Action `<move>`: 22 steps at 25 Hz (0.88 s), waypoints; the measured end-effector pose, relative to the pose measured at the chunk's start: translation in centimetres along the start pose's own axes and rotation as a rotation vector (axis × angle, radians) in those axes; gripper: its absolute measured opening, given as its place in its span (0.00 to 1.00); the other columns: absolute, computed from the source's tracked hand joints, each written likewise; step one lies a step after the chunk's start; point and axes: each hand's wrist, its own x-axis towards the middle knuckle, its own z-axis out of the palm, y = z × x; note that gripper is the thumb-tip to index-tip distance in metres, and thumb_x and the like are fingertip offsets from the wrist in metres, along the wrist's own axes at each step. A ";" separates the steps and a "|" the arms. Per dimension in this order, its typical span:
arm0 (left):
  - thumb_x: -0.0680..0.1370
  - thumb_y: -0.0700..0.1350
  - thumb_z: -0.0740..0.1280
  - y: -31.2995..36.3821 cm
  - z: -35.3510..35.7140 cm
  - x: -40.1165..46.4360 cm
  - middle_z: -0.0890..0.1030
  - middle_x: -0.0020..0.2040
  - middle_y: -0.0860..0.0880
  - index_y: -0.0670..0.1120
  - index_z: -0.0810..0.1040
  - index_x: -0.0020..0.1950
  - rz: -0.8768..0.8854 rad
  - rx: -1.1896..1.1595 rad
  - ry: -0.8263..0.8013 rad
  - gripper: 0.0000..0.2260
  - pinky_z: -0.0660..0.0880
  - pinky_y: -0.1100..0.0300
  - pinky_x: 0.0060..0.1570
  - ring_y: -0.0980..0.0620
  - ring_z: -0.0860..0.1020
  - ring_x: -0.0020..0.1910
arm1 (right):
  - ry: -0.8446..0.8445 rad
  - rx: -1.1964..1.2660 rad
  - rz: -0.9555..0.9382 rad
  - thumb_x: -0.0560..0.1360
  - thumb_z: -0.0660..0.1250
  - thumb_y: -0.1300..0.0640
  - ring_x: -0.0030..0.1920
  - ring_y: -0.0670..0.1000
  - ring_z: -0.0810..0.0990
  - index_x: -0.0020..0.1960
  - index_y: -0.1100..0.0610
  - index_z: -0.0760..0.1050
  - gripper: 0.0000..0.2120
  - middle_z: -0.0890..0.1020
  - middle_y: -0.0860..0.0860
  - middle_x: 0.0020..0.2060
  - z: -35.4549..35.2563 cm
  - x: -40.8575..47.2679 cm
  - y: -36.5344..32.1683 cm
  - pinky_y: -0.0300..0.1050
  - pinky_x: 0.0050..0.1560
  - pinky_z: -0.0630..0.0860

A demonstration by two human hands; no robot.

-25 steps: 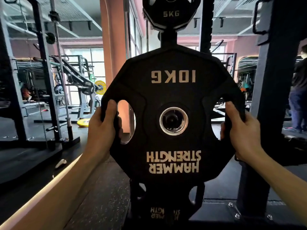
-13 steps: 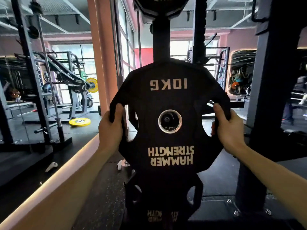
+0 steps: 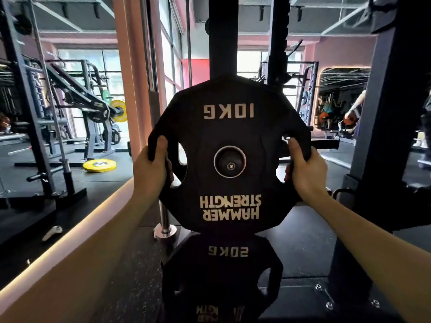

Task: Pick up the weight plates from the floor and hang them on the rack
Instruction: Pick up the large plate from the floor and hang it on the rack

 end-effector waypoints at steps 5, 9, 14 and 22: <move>0.80 0.58 0.62 -1.2 1.0 2.0 0.79 0.33 0.45 0.38 0.75 0.51 -0.006 -0.101 -0.073 0.22 0.73 0.64 0.24 0.56 0.76 0.22 | -0.038 0.051 0.021 0.77 0.64 0.38 0.27 0.53 0.79 0.44 0.60 0.73 0.23 0.80 0.58 0.30 1.5 1.8 1.8 0.47 0.33 0.78; 0.80 0.59 0.62 -2.5 1.5 4.2 0.83 0.46 0.42 0.39 0.74 0.61 -0.019 -0.133 -0.167 0.24 0.76 0.60 0.25 0.49 0.82 0.29 | -0.089 0.128 0.053 0.77 0.65 0.40 0.30 0.55 0.81 0.47 0.59 0.74 0.21 0.82 0.57 0.30 2.4 3.2 3.5 0.45 0.32 0.78; 0.78 0.61 0.63 -3.7 2.4 6.0 0.83 0.52 0.45 0.44 0.74 0.64 -0.044 -0.122 -0.196 0.24 0.81 0.55 0.34 0.47 0.85 0.44 | -0.158 0.171 0.090 0.78 0.66 0.43 0.37 0.58 0.83 0.56 0.61 0.76 0.21 0.84 0.61 0.41 3.8 5.3 4.8 0.43 0.30 0.79; 0.79 0.59 0.65 -5.1 3.5 7.4 0.81 0.47 0.42 0.45 0.73 0.61 0.012 -0.097 -0.170 0.20 0.82 0.50 0.37 0.46 0.84 0.41 | -0.174 0.109 0.069 0.78 0.66 0.44 0.33 0.56 0.82 0.52 0.60 0.73 0.18 0.82 0.61 0.36 4.8 7.2 5.9 0.46 0.33 0.80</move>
